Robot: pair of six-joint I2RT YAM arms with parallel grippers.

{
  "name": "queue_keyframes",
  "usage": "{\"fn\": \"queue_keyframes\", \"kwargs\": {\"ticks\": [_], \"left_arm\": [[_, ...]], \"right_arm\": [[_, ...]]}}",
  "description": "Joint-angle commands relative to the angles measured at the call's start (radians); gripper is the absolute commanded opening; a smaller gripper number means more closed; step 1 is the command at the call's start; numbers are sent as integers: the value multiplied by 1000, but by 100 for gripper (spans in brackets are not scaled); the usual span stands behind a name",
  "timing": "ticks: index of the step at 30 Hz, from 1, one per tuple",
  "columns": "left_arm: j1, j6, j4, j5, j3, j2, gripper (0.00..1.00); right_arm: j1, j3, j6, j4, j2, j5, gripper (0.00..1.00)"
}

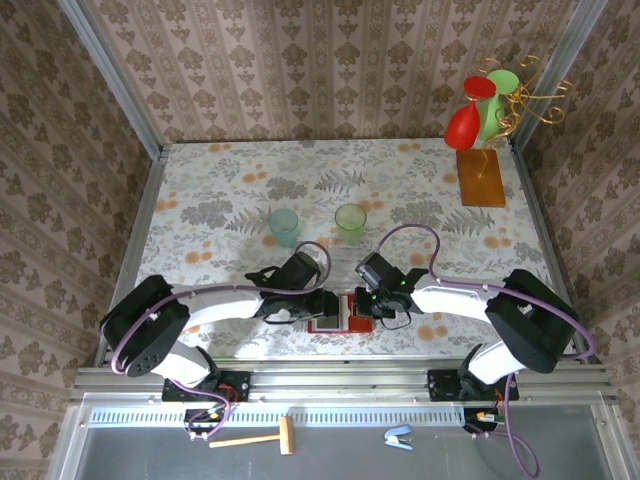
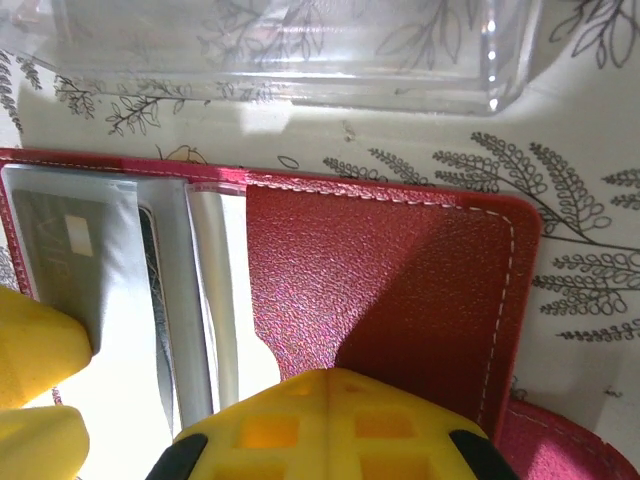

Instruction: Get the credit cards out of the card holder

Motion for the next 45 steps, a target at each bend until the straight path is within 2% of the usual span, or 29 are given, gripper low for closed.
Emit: {"fn": "queue_keyframes", "kwargs": {"ticks": [1, 12, 20, 25, 28, 34, 40, 45], "left_arm": [[29, -2, -15, -6, -28, -17, 42], [70, 17, -22, -2, -27, -102, 43], [98, 49, 11, 29, -19, -137, 42], [99, 31, 73, 49, -43, -125, 41], [99, 9, 103, 53, -74, -114, 37], [98, -4, 116, 60, -97, -104, 35], [98, -7, 124, 66, -98, -90, 30], [99, -7, 136, 79, -93, -70, 27]], "right_arm": [[-11, -4, 13, -8, 27, 40, 1], [-15, 15, 6, -26, 13, 28, 1], [-13, 72, -10, -103, -113, 34, 10], [-14, 77, 18, -81, -167, -7, 14], [-14, 67, 44, -42, -162, -43, 16], [-13, 13, 102, 70, -142, -102, 18], [-13, -9, 140, 172, -60, -164, 19], [-15, 20, 144, 142, -10, -147, 18]]}}
